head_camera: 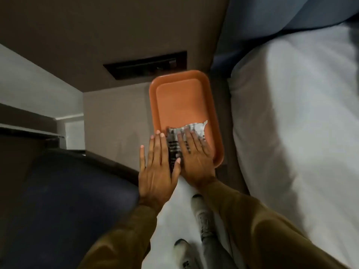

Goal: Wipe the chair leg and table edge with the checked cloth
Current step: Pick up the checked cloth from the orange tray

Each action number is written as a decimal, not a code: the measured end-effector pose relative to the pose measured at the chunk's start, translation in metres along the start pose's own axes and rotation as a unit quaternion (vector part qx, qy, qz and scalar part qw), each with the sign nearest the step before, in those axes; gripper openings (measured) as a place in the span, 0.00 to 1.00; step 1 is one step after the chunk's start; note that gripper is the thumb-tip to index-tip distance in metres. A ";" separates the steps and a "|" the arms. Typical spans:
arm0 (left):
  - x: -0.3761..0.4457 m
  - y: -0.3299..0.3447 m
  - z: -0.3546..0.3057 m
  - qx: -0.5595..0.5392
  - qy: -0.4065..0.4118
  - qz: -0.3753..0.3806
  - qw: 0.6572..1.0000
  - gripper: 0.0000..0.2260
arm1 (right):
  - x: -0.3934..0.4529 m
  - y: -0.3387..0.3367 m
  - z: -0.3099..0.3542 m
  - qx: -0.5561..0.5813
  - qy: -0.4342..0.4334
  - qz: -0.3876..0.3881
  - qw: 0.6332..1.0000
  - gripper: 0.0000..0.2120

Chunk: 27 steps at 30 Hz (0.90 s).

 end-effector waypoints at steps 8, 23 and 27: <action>0.016 0.023 0.019 -0.004 -0.007 -0.006 1.000 0.34 | 0.029 0.044 -0.013 -0.031 0.037 0.066 0.997 0.42; 0.010 0.010 0.013 0.054 0.031 0.066 0.996 0.36 | 0.017 -0.023 -0.015 0.230 0.090 -0.090 0.965 0.21; 0.008 -0.038 0.005 0.030 0.064 0.016 0.997 0.35 | -0.020 -0.053 -0.027 0.480 0.135 -0.130 0.857 0.15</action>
Point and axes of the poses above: each hand's wrist, its own x-axis towards the middle knuckle, its own y-axis out of the palm, z = x × y, the point moved 10 cm from there along x, towards the middle knuckle, and after that the axes turned 7 degrees about x, right-handed, at the moved point
